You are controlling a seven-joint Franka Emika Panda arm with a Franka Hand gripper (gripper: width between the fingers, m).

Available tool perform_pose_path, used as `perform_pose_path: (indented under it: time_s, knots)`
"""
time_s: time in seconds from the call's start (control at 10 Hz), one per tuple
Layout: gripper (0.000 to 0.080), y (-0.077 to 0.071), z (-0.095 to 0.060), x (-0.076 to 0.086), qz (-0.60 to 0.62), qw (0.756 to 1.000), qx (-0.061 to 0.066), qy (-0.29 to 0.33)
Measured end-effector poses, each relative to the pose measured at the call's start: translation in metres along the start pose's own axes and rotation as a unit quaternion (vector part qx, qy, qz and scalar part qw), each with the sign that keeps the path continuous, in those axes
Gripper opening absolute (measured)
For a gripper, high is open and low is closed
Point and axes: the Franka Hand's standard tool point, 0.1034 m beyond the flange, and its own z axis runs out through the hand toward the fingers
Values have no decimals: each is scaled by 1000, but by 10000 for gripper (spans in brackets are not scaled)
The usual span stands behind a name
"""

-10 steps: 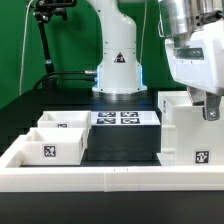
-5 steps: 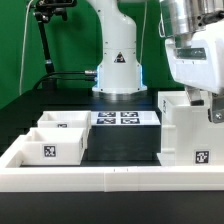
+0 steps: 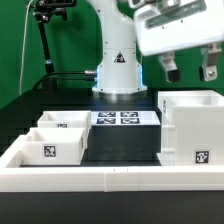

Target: Assemble drawer

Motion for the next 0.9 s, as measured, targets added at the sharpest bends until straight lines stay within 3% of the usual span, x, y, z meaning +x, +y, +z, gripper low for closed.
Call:
perform_pose_path:
  time_s: [0.2, 0.4, 0.5, 0.6, 0.9]
  knots:
    - [649, 10, 2, 12, -11, 1000, -6, -1]
    - [649, 9, 3, 10, -17, 1000, -5, 0]
    - [649, 10, 4, 10, -40, 999, -10, 0]
    - [649, 17, 9, 10, -129, 991, -34, -1]
    - [649, 44, -6, 41, -287, 957, -44, -12]
